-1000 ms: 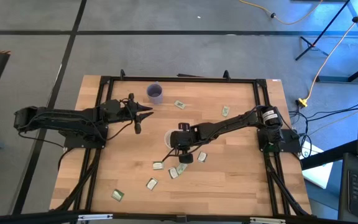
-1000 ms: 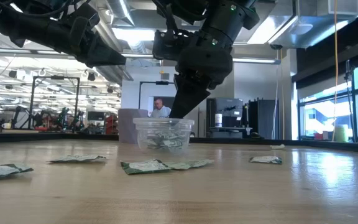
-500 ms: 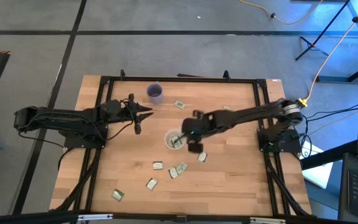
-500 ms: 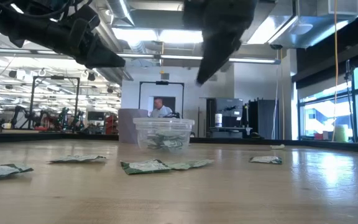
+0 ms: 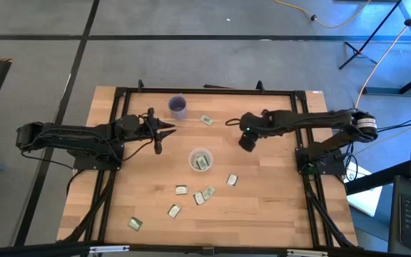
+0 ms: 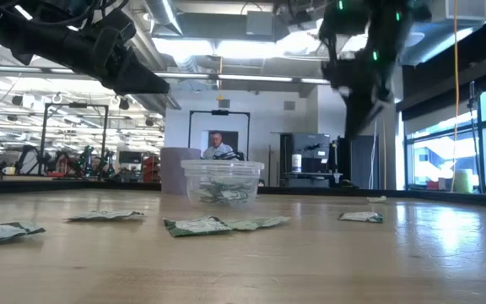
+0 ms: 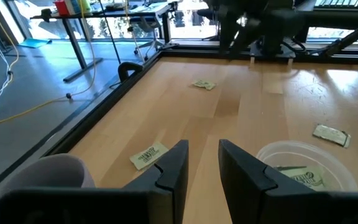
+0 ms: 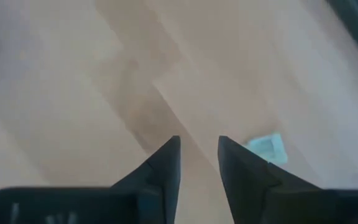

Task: Pick and place Stevia / Truvia into bins
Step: Put the stevia packet into the transparent container

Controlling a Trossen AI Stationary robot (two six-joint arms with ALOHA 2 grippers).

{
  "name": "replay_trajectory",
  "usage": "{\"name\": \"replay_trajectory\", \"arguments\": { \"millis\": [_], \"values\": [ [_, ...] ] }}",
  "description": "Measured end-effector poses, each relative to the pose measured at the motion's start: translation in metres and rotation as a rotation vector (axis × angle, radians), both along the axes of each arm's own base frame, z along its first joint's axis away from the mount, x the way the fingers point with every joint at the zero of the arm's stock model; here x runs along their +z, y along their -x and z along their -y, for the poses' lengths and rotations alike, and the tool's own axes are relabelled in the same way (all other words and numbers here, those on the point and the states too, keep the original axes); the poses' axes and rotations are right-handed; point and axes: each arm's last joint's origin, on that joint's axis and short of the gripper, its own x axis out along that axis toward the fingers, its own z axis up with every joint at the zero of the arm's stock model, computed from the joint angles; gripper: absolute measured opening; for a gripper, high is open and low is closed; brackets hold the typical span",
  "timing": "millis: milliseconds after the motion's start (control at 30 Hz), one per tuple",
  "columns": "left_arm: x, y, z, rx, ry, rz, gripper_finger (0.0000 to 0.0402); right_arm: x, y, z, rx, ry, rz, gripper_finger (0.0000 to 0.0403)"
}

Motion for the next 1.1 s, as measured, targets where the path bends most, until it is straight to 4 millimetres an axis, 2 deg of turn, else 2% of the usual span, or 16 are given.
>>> {"name": "replay_trajectory", "arguments": {
  "millis": [200,433,900,1100],
  "values": [
    [0.000,0.000,0.000,0.000,0.000,0.002,0.0084,-0.038,0.018,0.024,-0.127,-0.016,-0.032,0.0110],
    [0.000,0.000,0.000,0.000,0.000,0.002,0.0084,-0.062,0.037,0.042,-0.247,-0.080,-0.028,0.0110],
    [0.000,0.000,0.000,0.000,0.000,0.002,0.0084,-0.090,0.050,0.045,-0.264,-0.078,0.036,0.0110],
    [0.000,0.000,0.000,0.000,-0.001,0.002,0.0084,-0.102,0.057,0.047,-0.271,-0.078,0.013,0.0110]
  ]
}}
